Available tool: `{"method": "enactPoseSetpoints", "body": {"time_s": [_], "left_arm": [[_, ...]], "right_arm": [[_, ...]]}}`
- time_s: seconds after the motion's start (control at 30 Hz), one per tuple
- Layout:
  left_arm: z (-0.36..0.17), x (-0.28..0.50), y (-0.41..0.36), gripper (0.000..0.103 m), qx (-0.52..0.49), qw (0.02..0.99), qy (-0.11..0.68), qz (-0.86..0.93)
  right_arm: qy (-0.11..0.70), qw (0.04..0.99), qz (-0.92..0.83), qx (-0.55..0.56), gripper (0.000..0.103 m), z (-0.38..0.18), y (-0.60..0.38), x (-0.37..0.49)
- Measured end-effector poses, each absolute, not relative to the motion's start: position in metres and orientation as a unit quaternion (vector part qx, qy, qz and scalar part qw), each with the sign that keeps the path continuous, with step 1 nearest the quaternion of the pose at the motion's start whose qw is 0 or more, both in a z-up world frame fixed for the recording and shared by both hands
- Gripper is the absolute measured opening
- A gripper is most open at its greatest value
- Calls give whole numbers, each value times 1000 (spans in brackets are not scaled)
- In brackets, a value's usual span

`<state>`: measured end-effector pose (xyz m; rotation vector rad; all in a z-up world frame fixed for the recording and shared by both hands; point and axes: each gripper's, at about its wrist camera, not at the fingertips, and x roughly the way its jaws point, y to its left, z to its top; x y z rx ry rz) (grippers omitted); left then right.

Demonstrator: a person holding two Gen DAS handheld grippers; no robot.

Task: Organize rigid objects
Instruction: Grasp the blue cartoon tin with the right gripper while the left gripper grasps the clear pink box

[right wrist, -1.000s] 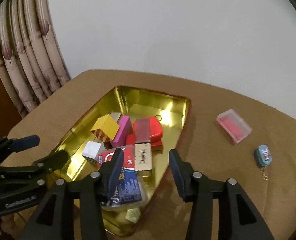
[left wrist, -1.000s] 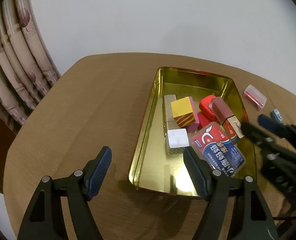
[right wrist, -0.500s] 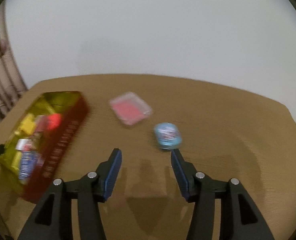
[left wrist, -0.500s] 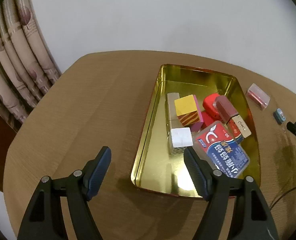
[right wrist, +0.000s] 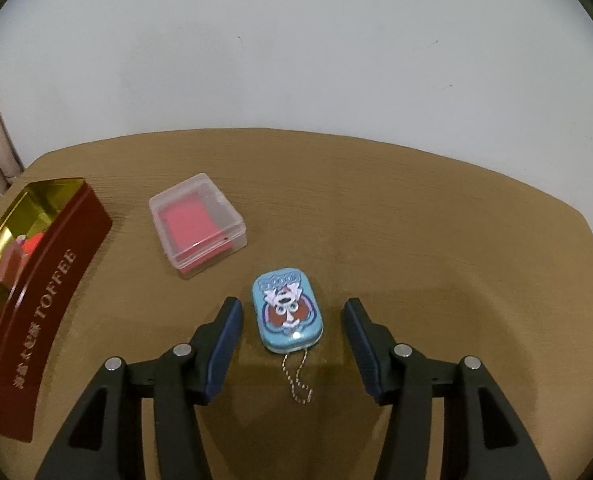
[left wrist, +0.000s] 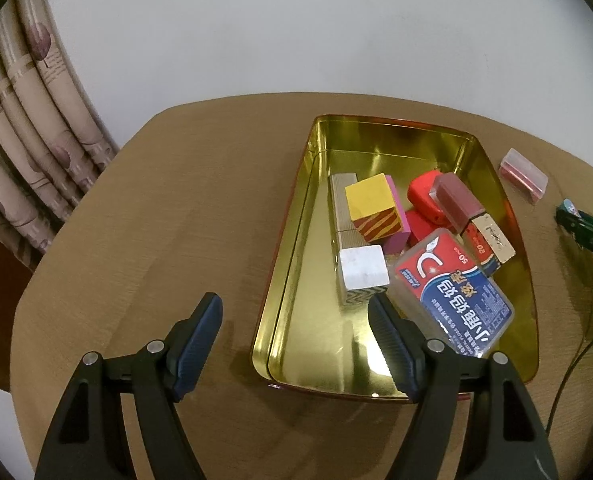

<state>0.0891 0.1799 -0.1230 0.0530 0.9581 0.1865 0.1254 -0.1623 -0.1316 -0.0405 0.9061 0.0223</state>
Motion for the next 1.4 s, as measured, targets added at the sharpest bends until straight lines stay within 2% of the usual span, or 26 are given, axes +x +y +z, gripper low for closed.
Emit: {"method": "enactPoseSetpoints", "body": {"time_s": [0.13,0.2,0.27,0.7,1.03,1.4], "left_arm": [[-125,89,179,73,32,883,460,93],[-127,88,177,73,36,882,461,94],[-127,87,175,73,49,883,457,97],[-116,84,163,73,42,881,458,105],[-86,114,85,73,30,885,463,47],[-90,192,4,73,-14,866,499,28]], "right_arm": [[436,900,15,-21,52,-130,-164,115],[437,899,12,-24,45,-131,-166,117],[436,900,13,-20,32,-131,-166,115],[436,900,-10,-23,32,-131,-163,108],[436,899,-36,-4,32,-128,-191,93],[437,899,-39,-8,32,-133,-172,104]]}}
